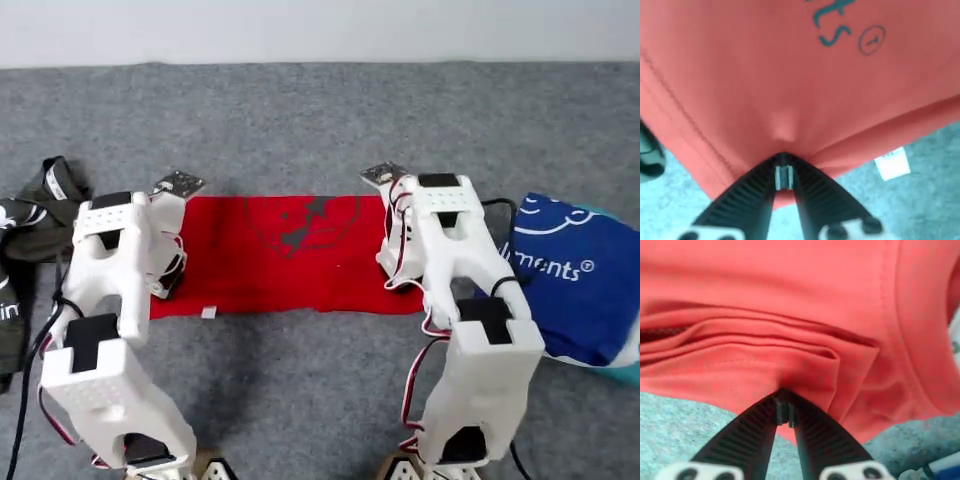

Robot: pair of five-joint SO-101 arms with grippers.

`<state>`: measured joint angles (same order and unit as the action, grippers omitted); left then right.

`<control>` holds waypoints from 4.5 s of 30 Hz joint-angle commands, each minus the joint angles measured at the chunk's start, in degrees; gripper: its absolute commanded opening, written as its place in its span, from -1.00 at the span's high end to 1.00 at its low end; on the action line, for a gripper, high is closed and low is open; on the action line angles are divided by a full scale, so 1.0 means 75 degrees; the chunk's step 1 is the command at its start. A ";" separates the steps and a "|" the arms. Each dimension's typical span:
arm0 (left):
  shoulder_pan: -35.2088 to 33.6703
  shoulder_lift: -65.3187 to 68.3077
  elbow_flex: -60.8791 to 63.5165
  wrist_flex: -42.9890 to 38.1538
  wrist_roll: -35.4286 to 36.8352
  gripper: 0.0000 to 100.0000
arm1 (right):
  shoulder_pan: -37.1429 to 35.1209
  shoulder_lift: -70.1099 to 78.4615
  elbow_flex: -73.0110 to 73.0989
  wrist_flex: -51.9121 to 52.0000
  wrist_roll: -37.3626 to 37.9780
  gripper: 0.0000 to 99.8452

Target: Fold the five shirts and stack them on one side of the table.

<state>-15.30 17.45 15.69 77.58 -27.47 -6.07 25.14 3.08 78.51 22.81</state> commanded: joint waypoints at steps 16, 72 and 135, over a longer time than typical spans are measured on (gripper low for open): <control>-0.0270 -0.3587 -0.0205 0.0492 0.0422 0.99 | -0.1096 -0.0053 -0.4173 0.3218 0.0047 0.98; -0.0223 0.4384 -0.5937 0.2344 0.3610 0.99 | -0.0862 -0.0334 -0.5134 0.3264 -0.0234 0.97; 0.7115 0.5521 -1.2525 0.2954 0.4900 0.93 | 0.3358 -0.5374 -0.1969 0.3241 0.0375 0.97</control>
<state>37.71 59.47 -74.86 99.03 9.27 18.55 -13.10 -11.34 100.66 25.63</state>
